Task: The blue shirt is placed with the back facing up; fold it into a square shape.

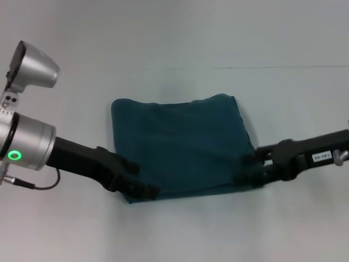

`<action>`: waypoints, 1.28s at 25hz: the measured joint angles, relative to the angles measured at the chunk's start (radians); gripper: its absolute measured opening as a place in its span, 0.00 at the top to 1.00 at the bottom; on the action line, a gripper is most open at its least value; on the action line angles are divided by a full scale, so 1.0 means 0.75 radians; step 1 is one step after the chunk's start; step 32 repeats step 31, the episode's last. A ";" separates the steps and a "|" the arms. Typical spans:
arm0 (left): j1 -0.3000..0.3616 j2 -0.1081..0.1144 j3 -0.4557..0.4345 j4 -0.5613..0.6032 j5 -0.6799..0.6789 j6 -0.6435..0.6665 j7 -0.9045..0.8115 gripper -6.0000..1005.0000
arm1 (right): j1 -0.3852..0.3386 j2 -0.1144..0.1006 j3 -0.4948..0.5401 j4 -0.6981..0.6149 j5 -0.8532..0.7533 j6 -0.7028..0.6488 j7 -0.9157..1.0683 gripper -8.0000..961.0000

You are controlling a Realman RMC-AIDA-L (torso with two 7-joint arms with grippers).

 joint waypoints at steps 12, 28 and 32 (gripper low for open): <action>-0.031 -0.018 0.020 -0.014 0.004 -0.052 -0.017 0.04 | 0.001 -0.010 -0.001 -0.001 -0.006 0.098 -0.010 0.08; 0.050 -0.055 0.247 0.225 0.048 -0.110 -0.181 0.04 | 0.007 -0.007 0.006 -0.001 -0.002 0.149 -0.010 0.08; 0.050 -0.055 0.229 0.223 0.045 -0.111 -0.181 0.04 | 0.007 -0.006 0.006 0.000 -0.001 0.149 -0.009 0.08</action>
